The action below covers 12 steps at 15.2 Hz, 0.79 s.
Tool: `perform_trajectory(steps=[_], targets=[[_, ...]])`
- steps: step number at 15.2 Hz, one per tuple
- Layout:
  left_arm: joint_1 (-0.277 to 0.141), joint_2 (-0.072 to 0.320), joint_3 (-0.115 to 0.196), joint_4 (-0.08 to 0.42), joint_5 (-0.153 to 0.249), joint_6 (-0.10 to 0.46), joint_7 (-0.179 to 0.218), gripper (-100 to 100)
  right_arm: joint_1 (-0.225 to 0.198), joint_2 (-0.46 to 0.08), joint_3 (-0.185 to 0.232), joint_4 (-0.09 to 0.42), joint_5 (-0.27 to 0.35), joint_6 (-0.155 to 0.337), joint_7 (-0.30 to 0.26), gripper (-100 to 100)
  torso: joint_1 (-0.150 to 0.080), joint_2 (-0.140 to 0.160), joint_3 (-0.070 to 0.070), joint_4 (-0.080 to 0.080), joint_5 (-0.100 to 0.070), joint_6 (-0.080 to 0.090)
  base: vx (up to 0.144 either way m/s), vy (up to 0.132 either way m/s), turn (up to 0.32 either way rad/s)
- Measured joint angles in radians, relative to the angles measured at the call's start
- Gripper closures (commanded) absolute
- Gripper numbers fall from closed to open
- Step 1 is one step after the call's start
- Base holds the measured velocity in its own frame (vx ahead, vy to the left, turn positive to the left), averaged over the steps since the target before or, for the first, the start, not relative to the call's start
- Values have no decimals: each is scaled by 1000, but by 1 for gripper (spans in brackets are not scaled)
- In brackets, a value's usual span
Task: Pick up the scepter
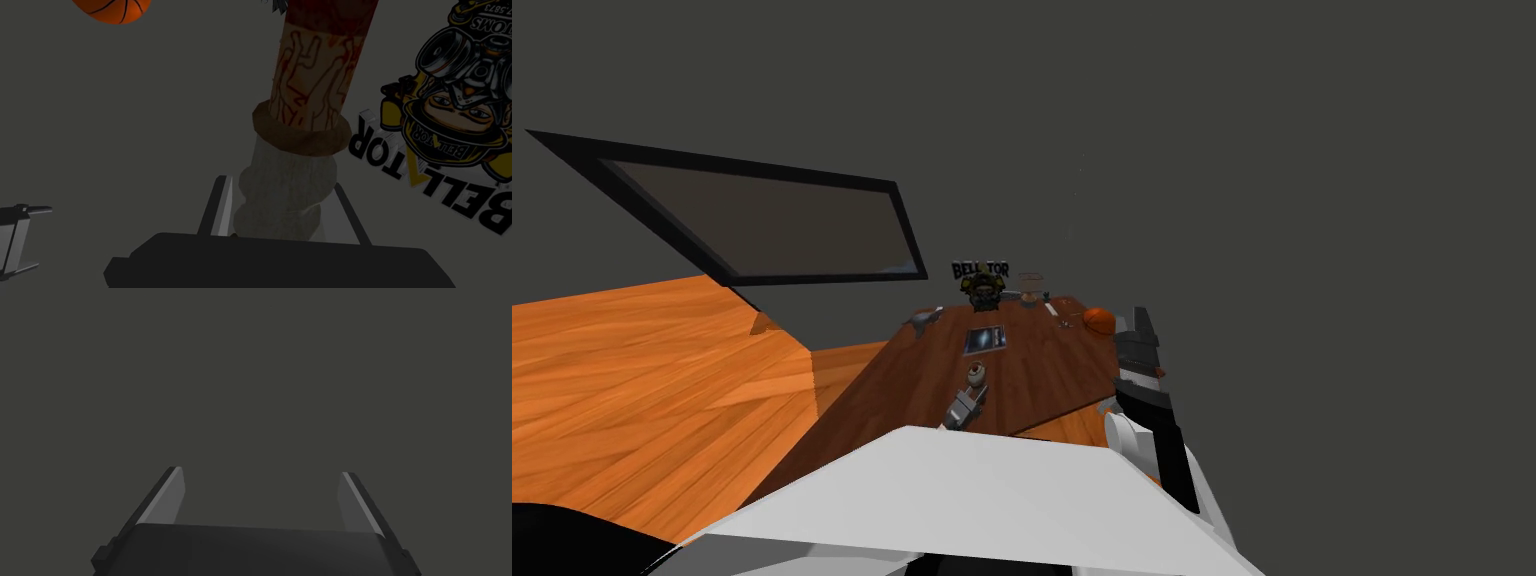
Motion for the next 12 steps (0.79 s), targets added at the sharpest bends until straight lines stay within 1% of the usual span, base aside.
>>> perform_trajectory(steps=[1, 2, 3, 4, 6, 7, 9, 10, 11, 12], targets=[[-15, 6, -2, 18, 14, 0, -4, 100, 0, 0, 0, 0, 0, 0, 0, 0, 0, 1, -1, -2, 1, 0, -142, -47, -74], [-38, 21, -7, 38, 34, 2, -8, 100, 0, 0, 0, 0, 0, 0, 0, 0, -1, 2, -1, -4, 2, 0, -138, -50, -80], [-60, 35, -11, 58, 54, 5, -11, 100, 0, 0, 0, 0, 0, 0, 0, 0, -1, 2, -1, -5, 4, 0, -82, -37, -35], [-72, 42, -14, 74, 66, 7, -11, 100, 0, 0, 0, 0, 0, 0, 0, 0, -1, 1, -3, -8, 5, 0, -94, -50, -70], [-116, 71, -21, 123, 108, 6, -19, 100, 0, 0, 0, 0, 0, 0, 0, 0, -1, -1, -5, -10, 7, 1, -91, -45, -56], [-125, 78, -24, 136, 120, 8, -21, 100, 0, 0, 0, 0, 0, 0, 0, 0, -1, -1, -6, -12, 8, 0, -122, -47, -94], [-168, 107, -34, 176, 159, 16, -25, 100, 0, 0, 0, 0, 0, 0, 0, 0, 0, -1, -7, -13, 9, 1, -105, -33, -66], [-178, 113, -36, 193, 172, 14, -29, 100, 0, 0, 0, 0, 0, 0, 0, 0, 0, -2, -8, -14, 9, 0, -106, -44, -67], [-203, 126, -39, 223, 192, 11, -35, 100, 0, 0, 0, 0, 0, 0, 0, 0, 1, -3, -9, -15, 10, 0, -117, -62, -83], [-219, 140, -45, 239, 212, 14, -38, 100, 0, 0, 0, 0, 0, 0, 0, 0, 0, -3, -9, -16, 10, 0, -83, -45, -22]])
